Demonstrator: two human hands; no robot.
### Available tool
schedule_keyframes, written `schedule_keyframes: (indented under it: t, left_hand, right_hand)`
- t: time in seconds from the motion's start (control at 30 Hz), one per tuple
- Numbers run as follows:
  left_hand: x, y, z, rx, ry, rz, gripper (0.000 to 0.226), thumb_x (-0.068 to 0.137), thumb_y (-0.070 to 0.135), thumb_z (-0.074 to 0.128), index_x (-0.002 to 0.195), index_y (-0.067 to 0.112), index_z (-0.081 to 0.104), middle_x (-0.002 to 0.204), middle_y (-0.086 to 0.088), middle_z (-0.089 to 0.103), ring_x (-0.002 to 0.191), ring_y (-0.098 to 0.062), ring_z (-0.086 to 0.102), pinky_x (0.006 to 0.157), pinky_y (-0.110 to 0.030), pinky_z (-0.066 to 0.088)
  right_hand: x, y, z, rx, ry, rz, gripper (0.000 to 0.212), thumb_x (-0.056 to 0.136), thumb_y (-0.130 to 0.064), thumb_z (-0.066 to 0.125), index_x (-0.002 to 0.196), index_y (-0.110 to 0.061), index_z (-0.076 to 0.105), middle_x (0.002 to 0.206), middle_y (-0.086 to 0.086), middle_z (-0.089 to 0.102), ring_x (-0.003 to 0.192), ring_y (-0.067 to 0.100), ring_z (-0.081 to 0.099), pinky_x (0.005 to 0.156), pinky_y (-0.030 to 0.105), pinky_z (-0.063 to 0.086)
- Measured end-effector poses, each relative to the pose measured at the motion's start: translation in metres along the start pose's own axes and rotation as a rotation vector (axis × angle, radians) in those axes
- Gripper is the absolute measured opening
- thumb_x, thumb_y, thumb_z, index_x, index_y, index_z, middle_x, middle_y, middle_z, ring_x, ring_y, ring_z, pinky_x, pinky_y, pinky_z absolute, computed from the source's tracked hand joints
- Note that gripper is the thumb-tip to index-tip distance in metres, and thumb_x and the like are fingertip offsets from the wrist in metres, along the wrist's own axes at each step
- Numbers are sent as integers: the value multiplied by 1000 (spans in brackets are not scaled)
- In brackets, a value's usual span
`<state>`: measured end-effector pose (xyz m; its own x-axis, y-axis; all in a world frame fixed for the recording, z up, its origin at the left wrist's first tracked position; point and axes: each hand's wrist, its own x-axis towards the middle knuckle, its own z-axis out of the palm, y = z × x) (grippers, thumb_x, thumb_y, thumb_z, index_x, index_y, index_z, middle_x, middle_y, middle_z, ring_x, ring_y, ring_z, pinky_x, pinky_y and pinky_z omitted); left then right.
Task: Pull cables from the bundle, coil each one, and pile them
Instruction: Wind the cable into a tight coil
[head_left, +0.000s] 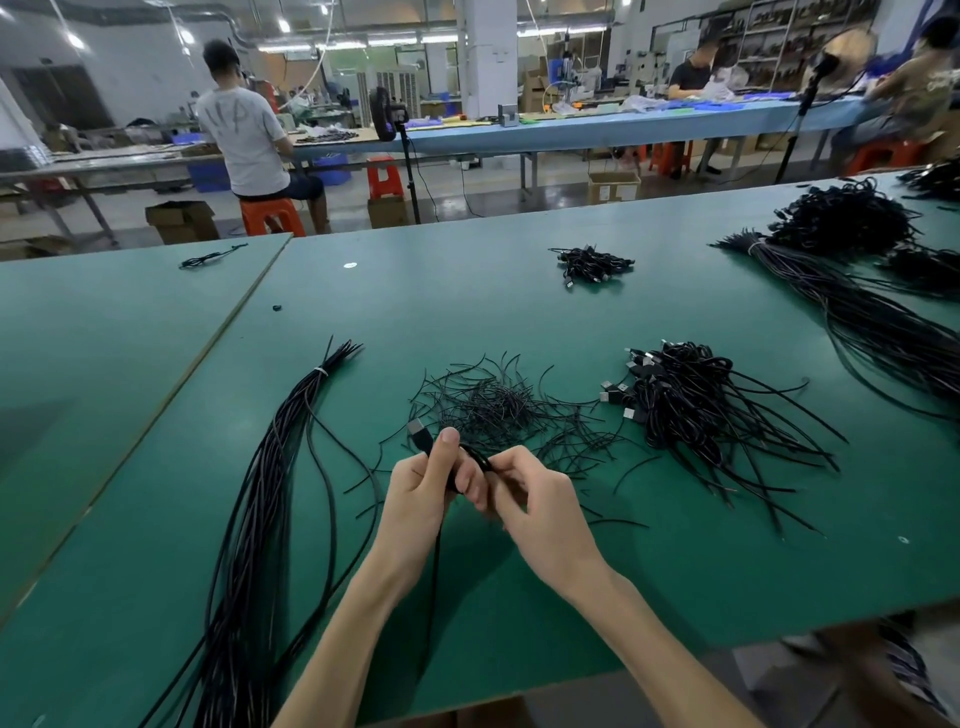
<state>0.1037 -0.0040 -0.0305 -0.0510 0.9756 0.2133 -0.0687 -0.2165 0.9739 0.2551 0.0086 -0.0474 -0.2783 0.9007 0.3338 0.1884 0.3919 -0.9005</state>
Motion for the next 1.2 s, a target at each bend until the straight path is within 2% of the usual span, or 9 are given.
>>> schedule_keyframes:
  t: [0.17, 0.27, 0.47, 0.73, 0.8, 0.9, 0.97, 1.07, 1.2]
  left_hand:
    - [0, -2, -2, 178, 109, 68, 54, 108, 44, 42, 58, 25, 38, 62, 0, 49, 64, -15, 49, 68, -20, 43]
    - [0, 0, -12, 362, 122, 54, 55, 106, 54, 40, 58, 27, 36, 61, 7, 34, 61, -10, 31, 58, -19, 27]
    - [-3, -1, -18, 57, -49, -163, 55, 96, 68, 47, 65, 22, 40, 65, -1, 25, 54, -13, 23, 49, -18, 29]
    - [-2, -3, -22, -117, -138, -219, 45, 103, 50, 50, 71, 20, 54, 65, 2, 41, 55, -13, 40, 54, -22, 42]
    - [-2, -3, -23, -35, -84, -228, 47, 97, 60, 57, 71, 21, 56, 63, 0, 43, 54, -14, 41, 54, -23, 40]
    - [-1, -5, -24, 32, -28, -222, 49, 91, 68, 61, 72, 22, 56, 65, 1, 46, 58, -15, 43, 56, -24, 39]
    - [-2, -5, -22, 46, -35, -215, 49, 91, 67, 60, 71, 23, 57, 65, 2, 52, 59, -14, 49, 57, -22, 41]
    - [-3, -3, -18, 13, -56, -213, 47, 93, 62, 61, 72, 20, 60, 69, -1, 59, 63, -16, 57, 61, -23, 47]
    - [-3, 0, -18, 3, -55, -206, 45, 95, 58, 62, 74, 18, 66, 76, -5, 59, 71, -19, 53, 71, -30, 50]
  right_hand:
    - [0, 3, 1, -126, 17, -21, 9, 104, -19, 56, 97, -21, 59, 75, -4, 68, 64, 12, 61, 58, 25, 49]
    - [-2, 4, 1, -143, 32, -18, 9, 104, -22, 58, 95, -24, 58, 69, -5, 66, 60, 5, 62, 55, 13, 42]
    - [-1, 5, 0, -54, -57, 43, 10, 104, -18, 57, 97, -18, 64, 68, 0, 69, 58, 9, 65, 55, 24, 53]
    - [0, 7, -1, -72, -84, 43, 19, 106, -20, 54, 111, -15, 71, 67, 3, 69, 53, 8, 61, 55, 25, 53]
    - [-1, 5, 1, -106, -129, 29, 32, 108, -36, 49, 123, -15, 67, 75, -4, 69, 62, 3, 63, 64, 19, 49]
    - [-3, 2, 2, -171, -193, 65, 90, 93, -80, 38, 155, -14, 40, 126, -1, 63, 92, -2, 60, 93, 23, 47]
    - [-3, 1, 1, -269, -246, 67, 109, 81, -90, 41, 161, -16, 26, 136, -5, 52, 94, -4, 51, 96, 23, 43]
    - [-2, 2, 2, -278, -219, 19, 77, 92, -66, 60, 150, -18, 45, 116, -12, 53, 103, 3, 54, 95, 20, 45]
    - [-1, 1, 1, -262, -192, -6, 46, 100, -44, 60, 137, -15, 58, 101, -14, 54, 90, -3, 47, 86, 13, 39]
